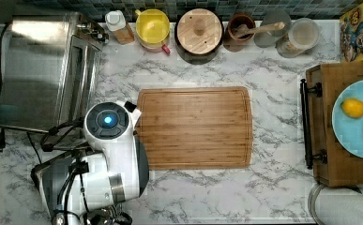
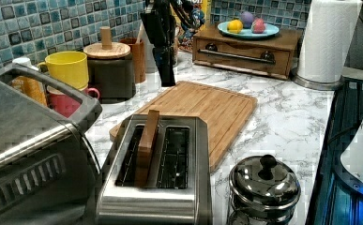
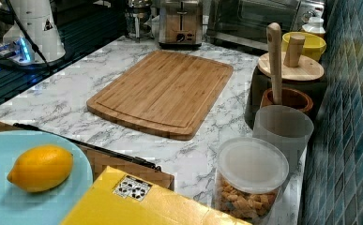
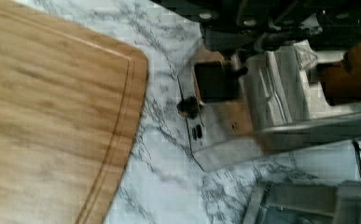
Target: Turn on the toaster.
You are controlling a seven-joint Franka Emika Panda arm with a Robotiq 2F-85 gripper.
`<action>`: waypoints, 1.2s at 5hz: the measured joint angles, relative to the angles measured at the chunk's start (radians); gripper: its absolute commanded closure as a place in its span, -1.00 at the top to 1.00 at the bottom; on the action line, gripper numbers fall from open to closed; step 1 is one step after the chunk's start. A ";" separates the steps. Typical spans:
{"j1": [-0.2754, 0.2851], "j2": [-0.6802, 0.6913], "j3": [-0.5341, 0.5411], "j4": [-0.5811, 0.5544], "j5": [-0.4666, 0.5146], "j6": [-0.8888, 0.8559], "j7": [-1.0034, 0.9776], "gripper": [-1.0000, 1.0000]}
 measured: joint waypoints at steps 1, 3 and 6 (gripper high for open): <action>0.003 0.001 0.020 -0.006 0.000 0.058 0.000 -1.00; 0.009 0.005 0.036 -0.021 -0.030 0.138 0.000 -1.00; 0.013 0.044 0.034 -0.021 -0.071 0.115 0.000 -1.00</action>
